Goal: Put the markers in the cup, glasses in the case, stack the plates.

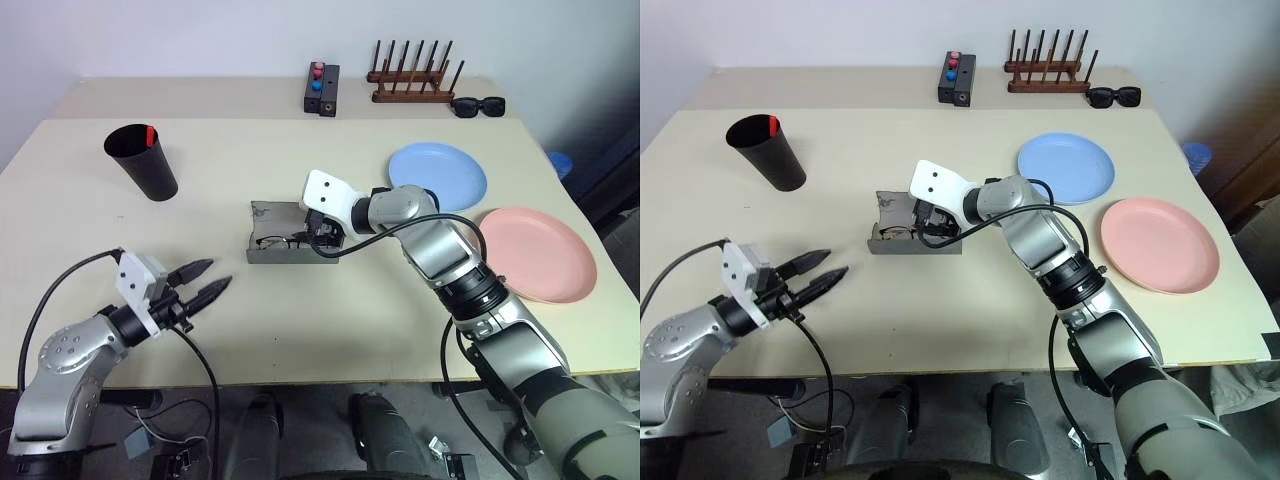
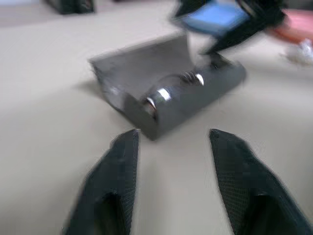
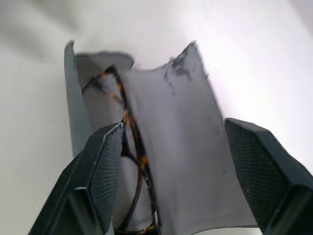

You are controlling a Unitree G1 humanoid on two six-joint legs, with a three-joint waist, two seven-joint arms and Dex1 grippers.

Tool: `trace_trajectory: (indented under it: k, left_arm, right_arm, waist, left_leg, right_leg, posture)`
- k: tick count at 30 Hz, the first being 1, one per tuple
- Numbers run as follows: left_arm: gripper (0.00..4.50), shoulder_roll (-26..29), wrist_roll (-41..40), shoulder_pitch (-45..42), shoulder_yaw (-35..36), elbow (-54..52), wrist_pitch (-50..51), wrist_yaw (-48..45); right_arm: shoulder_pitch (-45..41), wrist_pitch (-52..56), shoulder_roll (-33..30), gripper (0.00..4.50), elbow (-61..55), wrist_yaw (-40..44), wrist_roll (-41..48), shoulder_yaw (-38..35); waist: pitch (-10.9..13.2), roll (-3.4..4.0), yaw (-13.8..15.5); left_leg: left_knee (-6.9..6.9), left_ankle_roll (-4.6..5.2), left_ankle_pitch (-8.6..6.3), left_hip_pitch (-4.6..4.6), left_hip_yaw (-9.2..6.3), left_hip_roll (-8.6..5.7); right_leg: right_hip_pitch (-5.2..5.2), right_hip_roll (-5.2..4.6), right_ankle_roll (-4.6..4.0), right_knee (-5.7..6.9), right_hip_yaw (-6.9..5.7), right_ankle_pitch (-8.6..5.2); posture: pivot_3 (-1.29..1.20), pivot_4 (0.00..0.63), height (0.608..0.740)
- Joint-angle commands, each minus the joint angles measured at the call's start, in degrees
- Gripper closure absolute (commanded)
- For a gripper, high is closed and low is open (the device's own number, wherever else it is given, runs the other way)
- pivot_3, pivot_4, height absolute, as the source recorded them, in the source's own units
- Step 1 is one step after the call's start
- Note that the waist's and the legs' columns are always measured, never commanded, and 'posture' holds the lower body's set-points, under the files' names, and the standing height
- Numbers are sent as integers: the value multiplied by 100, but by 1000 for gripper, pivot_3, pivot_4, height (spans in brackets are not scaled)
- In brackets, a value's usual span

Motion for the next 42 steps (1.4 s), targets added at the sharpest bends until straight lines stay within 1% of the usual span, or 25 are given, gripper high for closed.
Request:
trace_trajectory:
  k: [1, 2, 3, 6, 9, 13, 16, 18, 21, 24, 28, 30, 32, 38, 42]
  left_arm:
    - [4009, 30, -444, -664, 204, 33, 537, 368]
    - [4447, 33, -438, -974, 115, 123, 648, 419]
    - [4447, 33, -404, -1322, 6, 272, 789, 497]
    - [4447, 14, 205, -2553, -524, 1234, 1064, 845]
    - [4447, -70, 579, -3509, -877, 2221, 1230, 924]
    - [4447, -347, 769, -4691, -1155, 3487, 1460, 740]
    - [4447, -460, 1240, -5490, -1600, 4647, 1660, 568]
    - [4447, -524, 1495, -5857, -1835, 5236, 1651, 366]
    - [4447, -709, 1672, -6379, -1992, 6042, 1676, -52]
    - [4447, -831, 1954, -6618, -2166, 6581, 1529, -377]
    - [4447, -972, 2329, -6812, -2281, 7159, 1198, -492]
    - [4447, -1021, 2449, -6895, -2315, 7333, 1113, -618]
    - [4447, -1048, 2550, -6927, -2371, 7393, 1088, -840]
    - [4447, -941, 2794, -6736, -2524, 7127, 968, -1494]
    - [4447, -829, 2766, -6598, -2455, 6811, 1095, -1752]
  right_arm:
    - [179, -33, -235, 968, -762, 123, 215, -363]
    - [323, -98, -363, 968, -970, 205, 258, -405]
    - [471, -154, -491, 968, -1178, 284, 303, -435]
    - [917, -193, -848, 968, -1791, 512, 493, -536]
    - [1187, -135, -1014, 968, -2171, 591, 619, -595]
    - [1436, 0, -1127, 968, -2473, 541, 696, -636]
    - [1597, 156, -1193, 968, -2700, 492, 763, -667]
    - [1699, 284, -1239, 968, -2869, 477, 828, -714]
    - [1984, 485, -1390, 968, -3178, 430, 955, -892]
    - [2358, 610, -1364, 968, -3298, 143, 1106, -1290]
    - [2926, 726, -1343, 968, -3380, -40, 1571, -2005]
    - [3150, 822, -1269, 968, -3374, -155, 1843, -2375]
    - [3301, 831, -1255, 968, -3334, -234, 2000, -2595]
    - [3415, 924, -1169, 968, -3342, -523, 2384, -2848]
    - [3415, 825, -1192, 968, -3232, -624, 2432, -2751]
  waist:
    - [-2, -2, -15]
    - [-2, -2, 2]
    - [-3, -4, -2]
    - [-2, -3, 70]
    - [-2, -2, 49]
    - [-2, -2, 34]
    - [-2, -3, 36]
    - [-2, -3, 20]
    - [-1, -3, 3]
    - [-1, -4, -6]
    - [-1, -4, -13]
    - [-1, -4, -26]
    - [-1, -4, -22]
    - [-1, -4, -29]
    - [-1, -4, -31]
  left_leg:
    - [2, 0, 0, 1, -1, 0]
    - [2, 0, 0, 2, 0, -1]
    - [2, 0, 1, 1, -1, -1]
    - [6, 0, 2, 2, -7, -1]
    - [8, 0, 3, 5, -7, -2]
    - [6, 0, 3, 4, -9, -1]
    - [6, -1, 4, 2, -12, -3]
    - [6, -1, 4, 1, -12, -3]
    - [3, -1, 4, 0, -12, -3]
    - [2, -1, 4, 0, -13, -3]
    - [1, -1, 4, 0, -13, -3]
    - [2, -1, 4, 0, -14, -3]
    - [2, -1, 4, 0, -14, -3]
    - [2, -1, 4, 0, -14, -3]
    - [2, -1, 4, 0, -15, -3]
  right_leg:
    - [2, 0, 12, 1, 0, 7]
    - [5, 0, 20, 0, 1, 11]
    - [6, 0, 23, 0, 0, 12]
    - [11, 6, 34, 0, -1, 14]
    - [12, 8, 37, 1, 1, 17]
    - [11, 10, 42, 1, 1, 19]
    - [11, 10, 47, 3, -1, 18]
    - [11, 10, 48, 2, 0, 18]
    - [11, 10, 50, 2, -1, 17]
    - [11, 10, 54, 2, -1, 15]
    - [11, 10, 54, 3, 0, 15]
    - [11, 10, 54, 4, 0, 15]
    - [11, 10, 54, 5, 0, 15]
    - [11, 10, 54, 6, 0, 14]
    - [11, 10, 55, 8, 0, 14]
  posture:
    - [0, 150, 740]
    - [0, 150, 740]
    - [0, 150, 740]
    - [0, 150, 740]
    - [0, 150, 740]
    - [0, 150, 740]
    - [0, 150, 740]
    - [0, 150, 740]
    - [0, 150, 740]
    - [0, 150, 740]
    - [0, 150, 740]
    - [0, 150, 740]
    - [0, 150, 740]
    - [0, 150, 740]
    - [0, 150, 740]
